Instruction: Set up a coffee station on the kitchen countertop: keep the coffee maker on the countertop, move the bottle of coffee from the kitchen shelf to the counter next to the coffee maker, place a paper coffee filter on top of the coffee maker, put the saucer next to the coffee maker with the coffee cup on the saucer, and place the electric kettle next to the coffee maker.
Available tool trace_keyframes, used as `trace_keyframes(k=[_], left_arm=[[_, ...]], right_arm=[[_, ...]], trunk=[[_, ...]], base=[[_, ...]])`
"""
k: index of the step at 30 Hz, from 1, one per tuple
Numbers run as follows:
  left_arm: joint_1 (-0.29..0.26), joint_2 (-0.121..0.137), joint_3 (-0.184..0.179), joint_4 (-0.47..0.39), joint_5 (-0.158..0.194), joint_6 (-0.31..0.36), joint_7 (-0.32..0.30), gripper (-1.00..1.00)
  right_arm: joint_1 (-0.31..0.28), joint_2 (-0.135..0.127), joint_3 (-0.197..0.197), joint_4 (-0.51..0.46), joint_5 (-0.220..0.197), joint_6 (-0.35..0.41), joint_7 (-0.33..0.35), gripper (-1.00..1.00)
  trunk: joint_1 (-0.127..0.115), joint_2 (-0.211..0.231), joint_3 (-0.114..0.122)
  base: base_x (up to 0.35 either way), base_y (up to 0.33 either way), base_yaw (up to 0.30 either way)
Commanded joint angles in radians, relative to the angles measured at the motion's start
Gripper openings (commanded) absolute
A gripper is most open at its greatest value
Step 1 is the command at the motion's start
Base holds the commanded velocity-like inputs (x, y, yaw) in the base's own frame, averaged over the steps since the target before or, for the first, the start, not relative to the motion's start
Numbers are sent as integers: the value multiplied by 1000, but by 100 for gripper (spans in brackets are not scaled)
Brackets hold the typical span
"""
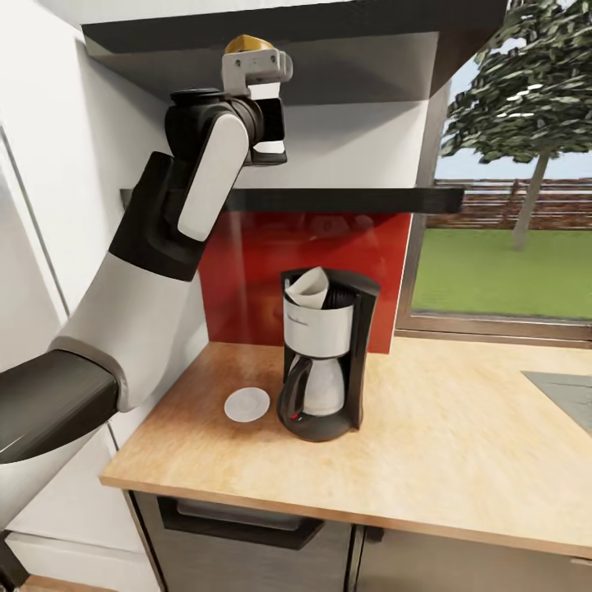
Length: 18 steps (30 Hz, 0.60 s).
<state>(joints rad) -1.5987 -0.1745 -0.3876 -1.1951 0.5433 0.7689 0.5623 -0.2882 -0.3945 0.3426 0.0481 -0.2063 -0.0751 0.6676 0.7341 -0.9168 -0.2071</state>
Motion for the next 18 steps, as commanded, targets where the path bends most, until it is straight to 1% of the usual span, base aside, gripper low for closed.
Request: trace_keyframes(k=[1, 12, 18], left_arm=[[-1, 0, -1, -1, 9, 1, 10, -100], [-1, 0, 2, -1, 10, 0, 10, -100], [-1, 0, 2, -1, 10, 0, 9, -100]], right_arm=[[-2, 0, 8, 4, -8, -8, 4, 100], [-2, 0, 9, 4, -8, -8, 4, 100], [-2, 0, 9, 4, -8, -8, 4, 100]], trunk=[[0, -1, -2], [0, -1, -2], [0, -1, -2]], base=[[-336, 0, 0], [-334, 0, 0], [-182, 0, 0]])
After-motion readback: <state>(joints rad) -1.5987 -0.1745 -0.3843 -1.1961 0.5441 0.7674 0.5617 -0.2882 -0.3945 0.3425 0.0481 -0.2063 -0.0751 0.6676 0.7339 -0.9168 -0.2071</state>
